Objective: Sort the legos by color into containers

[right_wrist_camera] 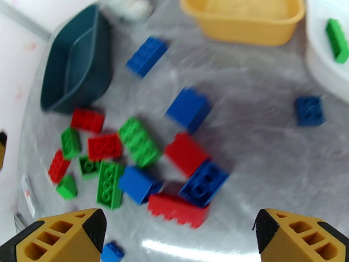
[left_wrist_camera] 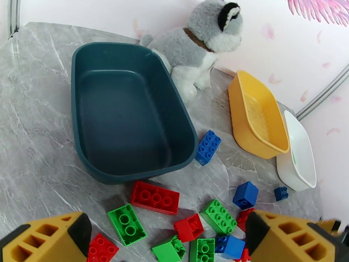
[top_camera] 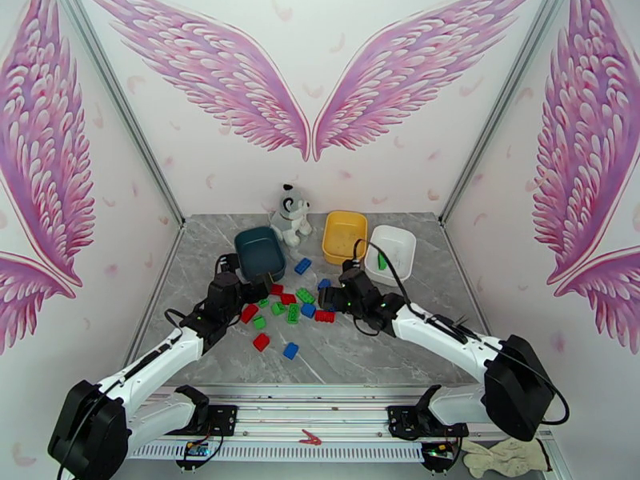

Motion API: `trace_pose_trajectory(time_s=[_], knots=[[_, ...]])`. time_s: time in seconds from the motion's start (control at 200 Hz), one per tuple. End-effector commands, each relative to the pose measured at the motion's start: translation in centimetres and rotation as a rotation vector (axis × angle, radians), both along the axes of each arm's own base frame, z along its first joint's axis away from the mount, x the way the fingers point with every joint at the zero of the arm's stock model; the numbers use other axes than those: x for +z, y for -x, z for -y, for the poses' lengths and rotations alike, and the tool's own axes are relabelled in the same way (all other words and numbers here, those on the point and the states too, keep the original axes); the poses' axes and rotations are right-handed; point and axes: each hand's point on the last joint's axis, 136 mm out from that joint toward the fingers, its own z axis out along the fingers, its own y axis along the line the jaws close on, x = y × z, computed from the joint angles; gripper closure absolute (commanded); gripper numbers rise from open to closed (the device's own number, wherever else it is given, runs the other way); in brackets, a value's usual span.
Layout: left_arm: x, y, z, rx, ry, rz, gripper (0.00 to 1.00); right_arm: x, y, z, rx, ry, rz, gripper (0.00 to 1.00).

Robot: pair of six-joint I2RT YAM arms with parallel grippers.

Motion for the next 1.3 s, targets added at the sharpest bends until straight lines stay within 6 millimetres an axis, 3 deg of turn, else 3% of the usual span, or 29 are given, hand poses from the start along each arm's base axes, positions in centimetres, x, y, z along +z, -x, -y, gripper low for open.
trace_pose_trajectory(time_s=[0.0, 0.095, 0.18, 0.305, 0.5, 0.86, 1.3], knots=[[-0.5, 0.5, -1.1, 0.023, 0.036, -0.024, 0.01, -0.2, 1.9, -4.3, 0.098, 0.021, 0.039, 0.09], [-0.6, 0.5, -2.2, 0.054, 0.05, -0.026, 0.01, -2.2, 3.5, -7.6, 0.172, 0.066, 0.028, 0.15], [-0.7, 0.5, -2.8, 0.071, 0.07, -0.029, 0.01, -4.5, 3.6, -9.6, 0.181, 0.154, -0.015, 0.18], [-0.7, 0.6, -3.2, 0.077, 0.09, -0.031, 0.01, -7.3, 3.2, -11.5, 0.158, 0.205, -0.056, 0.13], [-0.8, 0.6, -3.2, 0.076, 0.106, -0.036, 0.01, -9.0, 2.1, -11.3, 0.092, 0.266, -0.056, 0.11], [-1.3, 0.5, -3.0, 0.068, 0.113, -0.048, 0.01, -10.1, -0.5, -10.7, 0.033, 0.314, -0.055, 0.21], [-1.7, 0.3, -2.5, 0.051, 0.126, -0.062, 0.01, -10.9, -2.4, -11.1, 0.04, 0.317, -0.072, 0.45]])
